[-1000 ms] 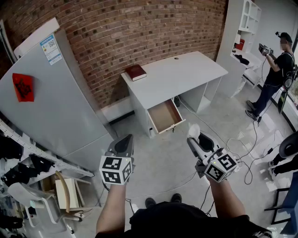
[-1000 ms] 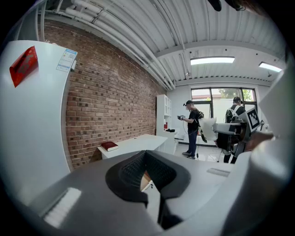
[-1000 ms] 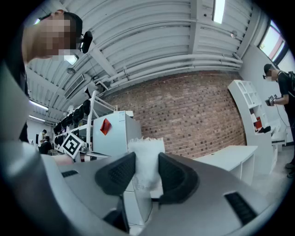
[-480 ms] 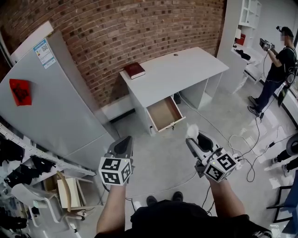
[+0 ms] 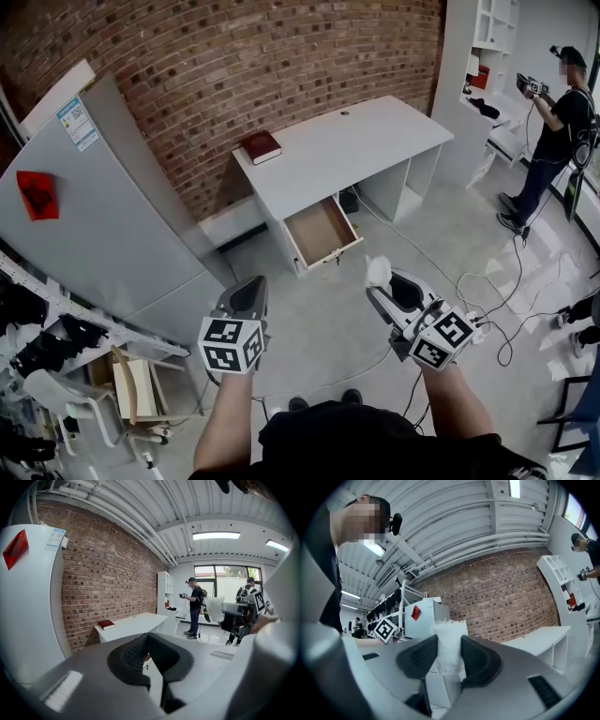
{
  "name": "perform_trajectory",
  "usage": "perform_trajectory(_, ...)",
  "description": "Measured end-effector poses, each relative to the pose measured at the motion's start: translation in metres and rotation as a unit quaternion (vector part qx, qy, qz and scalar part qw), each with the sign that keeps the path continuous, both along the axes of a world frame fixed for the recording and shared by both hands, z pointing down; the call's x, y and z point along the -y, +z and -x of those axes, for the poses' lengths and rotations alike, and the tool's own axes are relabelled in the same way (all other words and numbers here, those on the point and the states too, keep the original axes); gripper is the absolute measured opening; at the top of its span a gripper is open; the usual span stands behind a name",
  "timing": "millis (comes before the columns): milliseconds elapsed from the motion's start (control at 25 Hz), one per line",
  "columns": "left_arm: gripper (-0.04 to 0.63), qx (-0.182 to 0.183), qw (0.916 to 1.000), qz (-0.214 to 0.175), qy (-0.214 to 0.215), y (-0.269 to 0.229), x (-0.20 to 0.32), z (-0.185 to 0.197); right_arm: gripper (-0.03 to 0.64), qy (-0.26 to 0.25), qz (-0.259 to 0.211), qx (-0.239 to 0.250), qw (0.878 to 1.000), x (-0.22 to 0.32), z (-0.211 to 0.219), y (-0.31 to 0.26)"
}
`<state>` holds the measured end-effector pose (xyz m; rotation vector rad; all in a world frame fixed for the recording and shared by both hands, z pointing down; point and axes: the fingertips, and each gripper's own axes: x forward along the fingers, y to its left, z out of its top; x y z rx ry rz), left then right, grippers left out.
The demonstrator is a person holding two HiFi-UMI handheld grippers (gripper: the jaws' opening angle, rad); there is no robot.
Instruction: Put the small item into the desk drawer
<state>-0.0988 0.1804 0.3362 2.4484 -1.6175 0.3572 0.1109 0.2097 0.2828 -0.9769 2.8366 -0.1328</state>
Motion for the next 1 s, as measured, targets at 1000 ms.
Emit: perform_trajectory(1000,0.012,-0.012,0.9998,0.009,0.009,0.014,0.047,-0.032,0.152,-0.006,0.053,0.014,0.998,0.046,-0.038,0.024)
